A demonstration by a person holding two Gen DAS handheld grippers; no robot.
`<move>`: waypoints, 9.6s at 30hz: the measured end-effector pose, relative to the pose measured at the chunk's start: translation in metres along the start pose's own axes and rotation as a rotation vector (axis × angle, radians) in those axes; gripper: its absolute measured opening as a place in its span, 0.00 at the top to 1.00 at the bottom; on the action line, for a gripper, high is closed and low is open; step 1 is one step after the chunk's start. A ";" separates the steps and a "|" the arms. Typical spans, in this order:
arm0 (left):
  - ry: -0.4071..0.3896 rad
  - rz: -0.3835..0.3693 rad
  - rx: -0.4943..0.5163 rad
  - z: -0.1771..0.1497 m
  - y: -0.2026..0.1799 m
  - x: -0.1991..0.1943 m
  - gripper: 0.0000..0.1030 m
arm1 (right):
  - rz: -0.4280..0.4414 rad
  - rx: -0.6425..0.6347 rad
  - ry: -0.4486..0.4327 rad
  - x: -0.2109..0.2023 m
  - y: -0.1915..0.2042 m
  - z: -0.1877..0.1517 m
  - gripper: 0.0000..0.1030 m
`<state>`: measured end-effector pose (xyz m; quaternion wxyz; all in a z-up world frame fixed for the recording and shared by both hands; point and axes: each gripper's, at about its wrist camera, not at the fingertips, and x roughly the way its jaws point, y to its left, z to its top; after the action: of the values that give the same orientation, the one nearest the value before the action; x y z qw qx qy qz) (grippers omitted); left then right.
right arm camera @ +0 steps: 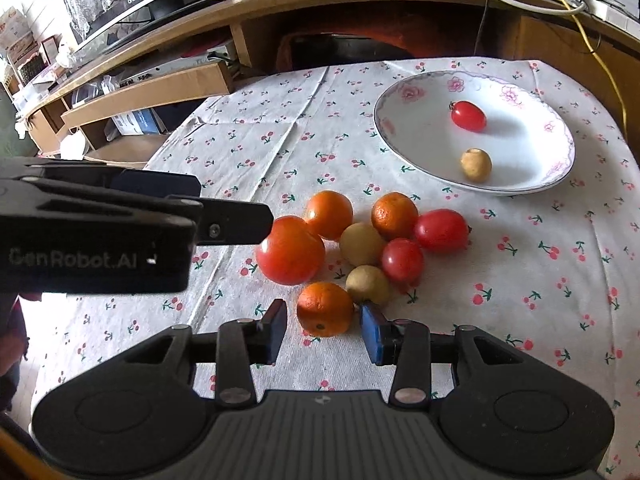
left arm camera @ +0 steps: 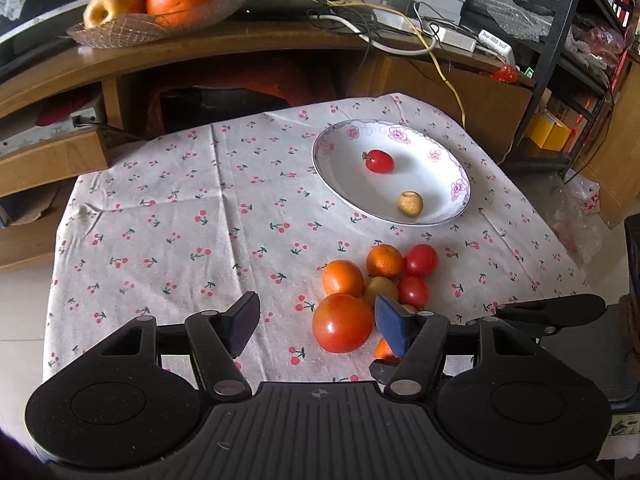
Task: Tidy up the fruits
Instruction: 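Withdraw both tools from the bowl back toward the fruit cluster, then close the left tool on the large red tomato, then close the right tool on a mandarin orange while the left tool holds the tomato, then carry the tomato and the mandarin with both tools over the white bowl, then open the left tool to drop the large tomato while the right tool holds the mandarin, then open the right tool to drop the mandarin into the bowl, then withdraw both tools from the bowl back toward the fruit cluster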
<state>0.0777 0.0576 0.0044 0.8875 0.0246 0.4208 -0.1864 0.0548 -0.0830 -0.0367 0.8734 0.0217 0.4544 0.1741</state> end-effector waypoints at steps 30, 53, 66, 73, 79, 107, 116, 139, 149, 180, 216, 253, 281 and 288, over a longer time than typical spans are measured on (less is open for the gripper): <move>0.090 0.006 0.129 -0.013 -0.026 0.053 0.50 | 0.002 -0.035 0.025 -0.022 -0.034 -0.016 0.66; 0.131 -0.003 0.118 -0.025 -0.013 0.039 0.35 | 0.022 -0.123 0.021 -0.007 -0.023 -0.015 0.61; 0.138 -0.013 0.169 -0.027 -0.025 0.042 0.48 | -0.042 -0.189 0.004 -0.011 -0.021 -0.016 0.70; 0.147 -0.017 0.150 -0.028 -0.029 0.039 0.50 | -0.062 -0.144 -0.011 -0.024 -0.039 -0.015 0.70; 0.153 -0.018 0.151 -0.039 -0.039 0.031 0.50 | -0.067 -0.170 -0.001 -0.027 -0.038 -0.021 0.70; 0.141 -0.034 0.239 -0.053 -0.043 0.029 0.25 | -0.061 -0.191 0.008 -0.021 -0.042 -0.027 0.65; 0.131 -0.040 0.235 -0.054 -0.050 0.024 0.46 | -0.074 -0.203 0.009 -0.019 -0.039 -0.025 0.68; 0.120 -0.046 0.166 -0.026 -0.055 0.032 0.50 | -0.087 -0.151 -0.034 -0.032 -0.045 -0.019 0.69; 0.084 -0.038 0.153 -0.011 -0.056 0.029 0.50 | -0.098 -0.114 -0.070 -0.038 -0.050 -0.006 0.69; -0.026 -0.008 0.152 0.066 -0.062 0.071 0.51 | -0.144 0.030 -0.172 -0.016 -0.109 0.066 0.69; -0.017 0.024 0.141 0.076 -0.060 0.105 0.49 | -0.177 0.014 -0.154 0.013 -0.125 0.081 0.69; -0.050 0.063 0.115 0.073 -0.053 0.075 0.33 | -0.153 0.004 -0.196 -0.009 -0.112 0.077 0.64; -0.002 0.050 0.122 0.028 -0.052 0.036 0.32 | -0.111 -0.016 -0.122 -0.030 -0.080 0.034 0.62; 0.026 0.019 0.148 0.007 -0.056 0.026 0.28 | -0.107 -0.035 -0.079 -0.030 -0.072 0.021 0.61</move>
<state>0.0785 -0.0036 -0.0044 0.8794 0.0966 0.4170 -0.2084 0.0766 -0.1580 -0.0152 0.8989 -0.0109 0.4170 0.1341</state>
